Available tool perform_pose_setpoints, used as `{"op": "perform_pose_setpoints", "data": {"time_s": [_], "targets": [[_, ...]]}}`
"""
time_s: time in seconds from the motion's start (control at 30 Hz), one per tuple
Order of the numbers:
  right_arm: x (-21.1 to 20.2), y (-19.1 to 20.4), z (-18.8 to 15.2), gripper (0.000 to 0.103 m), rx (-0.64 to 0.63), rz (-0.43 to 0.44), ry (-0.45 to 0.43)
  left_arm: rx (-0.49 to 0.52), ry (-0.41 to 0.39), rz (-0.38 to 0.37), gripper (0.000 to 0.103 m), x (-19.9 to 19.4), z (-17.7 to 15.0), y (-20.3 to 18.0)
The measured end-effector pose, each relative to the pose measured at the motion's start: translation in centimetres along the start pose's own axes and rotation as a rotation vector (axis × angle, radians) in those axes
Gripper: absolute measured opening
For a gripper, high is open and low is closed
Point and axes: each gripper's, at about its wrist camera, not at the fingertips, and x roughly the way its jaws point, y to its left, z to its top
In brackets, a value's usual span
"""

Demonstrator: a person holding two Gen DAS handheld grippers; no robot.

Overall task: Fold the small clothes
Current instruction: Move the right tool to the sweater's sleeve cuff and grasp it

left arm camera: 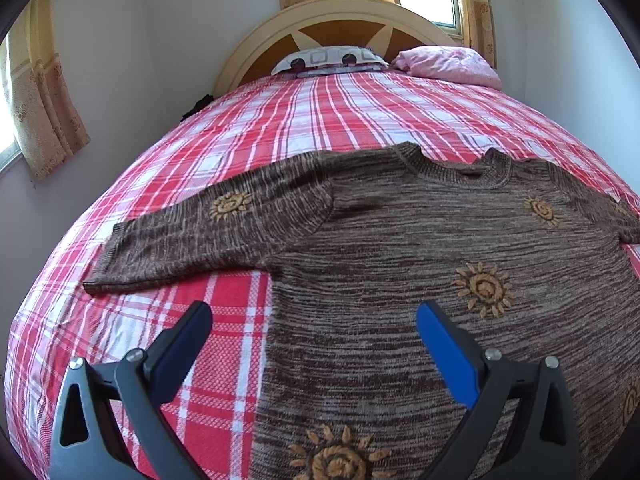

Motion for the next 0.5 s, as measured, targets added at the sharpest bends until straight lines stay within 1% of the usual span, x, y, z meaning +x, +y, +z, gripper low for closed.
{"op": "perform_pose_setpoints", "data": {"time_s": [0.13,0.23,0.3,0.47,0.5], "targets": [[1.2,-2.0,1.6,0.066,0.082,-0.002,-0.010,0.009,0.014,-0.002,0.103,1.0,0.0,-0.3],[1.9,-3.3,2.7,0.057,0.154,0.005,-0.023,0.011,0.019,-0.008,0.103,1.4,0.2,-0.6],[2.5,-3.7,3.4,0.057,0.186,0.006,-0.030,0.017,0.016,-0.012,0.103,1.5,0.3,-0.9],[3.7,-3.7,4.7,0.057,0.202,-0.022,-0.050,0.027,0.011,-0.025,0.103,1.5,0.5,-1.4],[3.8,-3.8,4.8,0.054,0.205,-0.029,-0.055,0.029,0.011,-0.024,0.103,1.6,0.5,-1.5]]}}
